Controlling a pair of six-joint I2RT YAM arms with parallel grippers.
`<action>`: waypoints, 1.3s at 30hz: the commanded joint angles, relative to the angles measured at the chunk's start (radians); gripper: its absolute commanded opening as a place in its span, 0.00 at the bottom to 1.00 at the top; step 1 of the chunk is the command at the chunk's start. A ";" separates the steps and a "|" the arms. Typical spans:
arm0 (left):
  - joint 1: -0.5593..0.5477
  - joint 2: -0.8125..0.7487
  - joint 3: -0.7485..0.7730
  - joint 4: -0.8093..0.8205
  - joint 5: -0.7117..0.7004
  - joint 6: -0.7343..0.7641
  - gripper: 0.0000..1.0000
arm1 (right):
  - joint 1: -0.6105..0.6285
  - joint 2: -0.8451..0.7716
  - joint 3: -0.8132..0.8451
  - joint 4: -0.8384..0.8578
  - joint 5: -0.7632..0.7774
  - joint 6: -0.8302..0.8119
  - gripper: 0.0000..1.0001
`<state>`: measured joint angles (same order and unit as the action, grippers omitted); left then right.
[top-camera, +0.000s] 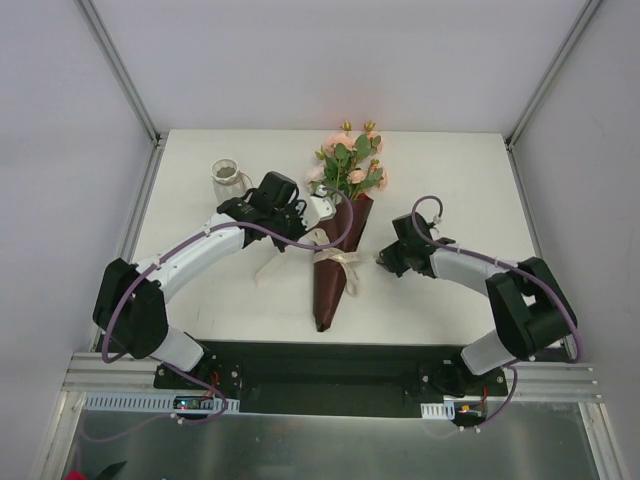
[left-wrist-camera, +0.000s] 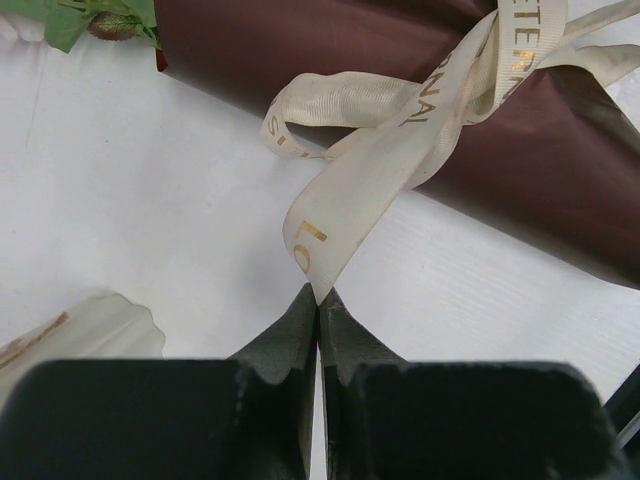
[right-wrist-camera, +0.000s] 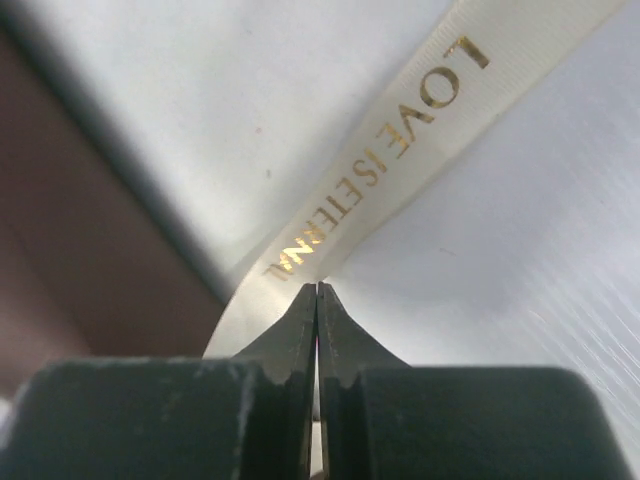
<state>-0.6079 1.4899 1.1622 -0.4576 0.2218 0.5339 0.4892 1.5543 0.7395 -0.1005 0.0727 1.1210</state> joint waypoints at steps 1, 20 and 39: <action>-0.004 -0.051 -0.012 -0.027 -0.022 0.012 0.00 | 0.026 -0.158 -0.028 0.045 0.052 -0.099 0.01; -0.007 -0.036 0.008 -0.047 -0.033 0.011 0.00 | 0.127 -0.158 -0.181 0.432 -0.113 0.184 0.66; -0.001 -0.055 -0.004 -0.087 -0.116 -0.012 0.00 | 0.072 -0.329 -0.154 0.244 0.004 0.010 0.03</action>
<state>-0.6155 1.4731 1.1622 -0.5007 0.1539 0.5388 0.6025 1.3262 0.5533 0.2653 0.0120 1.2484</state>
